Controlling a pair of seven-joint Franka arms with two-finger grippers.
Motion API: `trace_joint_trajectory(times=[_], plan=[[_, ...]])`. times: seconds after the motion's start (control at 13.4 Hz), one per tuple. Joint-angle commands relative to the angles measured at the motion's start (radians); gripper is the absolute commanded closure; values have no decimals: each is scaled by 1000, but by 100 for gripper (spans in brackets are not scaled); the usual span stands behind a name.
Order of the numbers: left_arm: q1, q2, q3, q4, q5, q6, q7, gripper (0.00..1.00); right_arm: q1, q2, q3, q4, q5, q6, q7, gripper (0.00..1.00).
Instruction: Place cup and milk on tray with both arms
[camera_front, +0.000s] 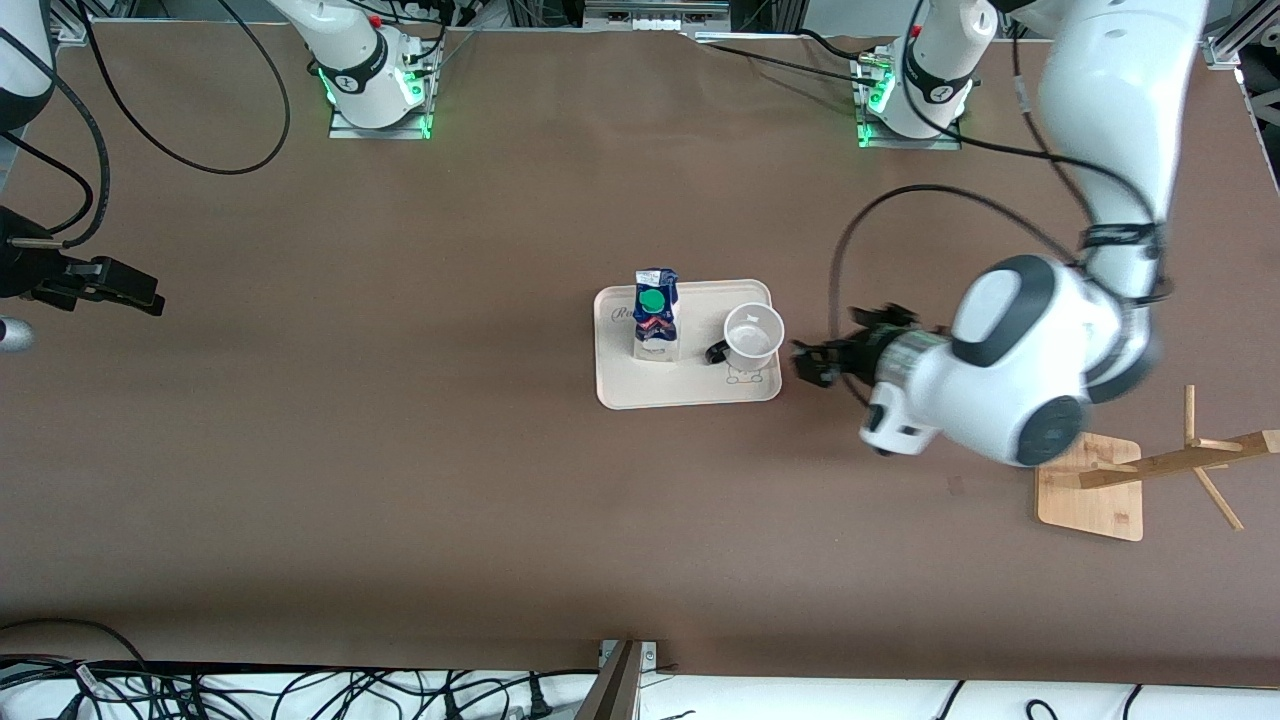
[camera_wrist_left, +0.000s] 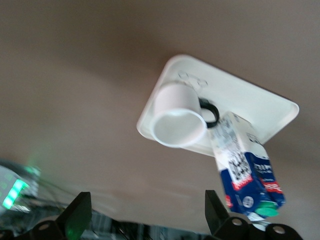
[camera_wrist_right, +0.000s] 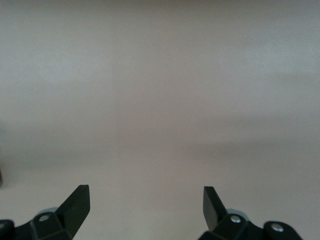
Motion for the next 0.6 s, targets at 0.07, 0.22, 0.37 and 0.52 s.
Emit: trace_joint_trajectory(times=[0.07, 0.22, 0.37, 0.52], plan=[[44, -80, -1, -1, 244, -11, 318, 0, -14, -16, 22, -10, -18, -2, 3, 0], [55, -118, -1, -1, 324, -2, 430, 0, -14, -16, 22, -10, -18, -5, 3, 0], [67, -158, 5, -4, 329, 5, 505, 0, -14, -16, 22, -10, -20, -4, 0, 0], [78, -198, 6, -8, 328, 8, 513, 0, -14, -16, 20, -10, -20, -4, 3, 0]])
